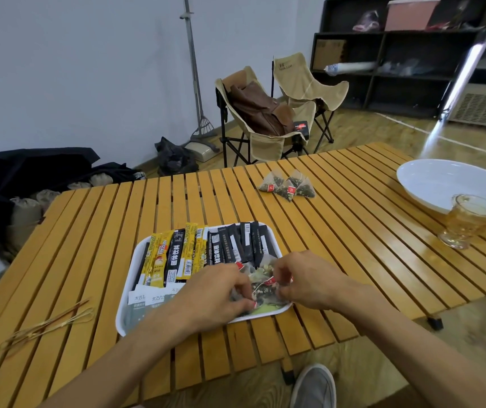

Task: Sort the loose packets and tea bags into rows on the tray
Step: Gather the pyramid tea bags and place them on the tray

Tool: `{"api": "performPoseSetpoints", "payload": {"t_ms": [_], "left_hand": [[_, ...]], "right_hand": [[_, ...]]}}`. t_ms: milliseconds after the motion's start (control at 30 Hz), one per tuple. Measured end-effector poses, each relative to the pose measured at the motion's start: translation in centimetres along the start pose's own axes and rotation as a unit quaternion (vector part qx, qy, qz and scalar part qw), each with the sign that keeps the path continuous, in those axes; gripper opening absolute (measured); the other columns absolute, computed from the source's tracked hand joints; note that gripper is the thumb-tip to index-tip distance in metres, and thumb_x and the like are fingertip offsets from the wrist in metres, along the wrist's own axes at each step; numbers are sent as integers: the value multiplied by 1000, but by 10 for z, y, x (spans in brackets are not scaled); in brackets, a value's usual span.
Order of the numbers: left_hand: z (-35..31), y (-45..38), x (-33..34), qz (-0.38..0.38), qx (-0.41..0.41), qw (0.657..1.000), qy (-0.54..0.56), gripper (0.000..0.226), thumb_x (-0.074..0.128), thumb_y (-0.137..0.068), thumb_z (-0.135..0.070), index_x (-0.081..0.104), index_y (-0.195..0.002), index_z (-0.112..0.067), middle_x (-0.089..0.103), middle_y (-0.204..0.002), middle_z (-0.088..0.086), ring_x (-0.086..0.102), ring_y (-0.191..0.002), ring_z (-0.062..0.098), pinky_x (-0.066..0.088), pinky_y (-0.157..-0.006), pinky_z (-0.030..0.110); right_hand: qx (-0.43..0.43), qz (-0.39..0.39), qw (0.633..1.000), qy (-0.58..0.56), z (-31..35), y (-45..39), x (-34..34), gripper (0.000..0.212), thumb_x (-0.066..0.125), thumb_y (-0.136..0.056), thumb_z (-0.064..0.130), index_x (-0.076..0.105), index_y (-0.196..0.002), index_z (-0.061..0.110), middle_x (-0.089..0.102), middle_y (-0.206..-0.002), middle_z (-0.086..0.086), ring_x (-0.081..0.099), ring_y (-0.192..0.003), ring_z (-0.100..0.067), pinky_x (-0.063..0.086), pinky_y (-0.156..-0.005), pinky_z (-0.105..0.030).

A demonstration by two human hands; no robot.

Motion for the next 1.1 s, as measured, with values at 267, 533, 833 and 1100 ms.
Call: {"api": "performPoseSetpoints", "payload": {"t_ms": [267,533,833,1100], "left_hand": [[16,-2,0,-42,-30,999,-11,8,63,-91,-26,67,-87,-31,55,-85,-21,51,-81,-1,40,-70,18],[23,-62,-41,-126,-41,986,101,12,60,-92,-19,68,-88,-27,64,-78,-14,58,-73,1,51,-64,23],[81,-236,-19,-138,-141,972,129,17,63,-91,-18,67,-107,-20,65,-102,0,61,-96,17,54,-82,34],[94,-298,3,-105,-124,986,40,24,57,-90,-11,68,-108,-24,59,-124,3,58,-111,23,51,-91,40]], "right_hand": [[-1,-2,999,-34,3,0,1,3,70,-89,22,69,-92,21,69,-101,3,66,-92,-13,62,-78,-35],[37,-68,990,-116,-36,-37,-54,1,67,-93,20,68,-93,20,66,-93,7,62,-87,-5,49,-69,-18],[196,-229,922,-242,-134,-158,-76,7,66,-92,14,71,-88,10,72,-90,-9,65,-70,-13,58,-61,-28],[197,-244,930,-191,-145,-220,-58,21,71,-90,26,63,-108,22,66,-101,1,65,-80,-13,60,-70,-35]]}}
Point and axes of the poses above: each hand's wrist, its own y-axis away from the middle knuckle, its own x-axis out of the palm, z = x × y, the point moved 7 cm from there along -y, towards the middle knuckle
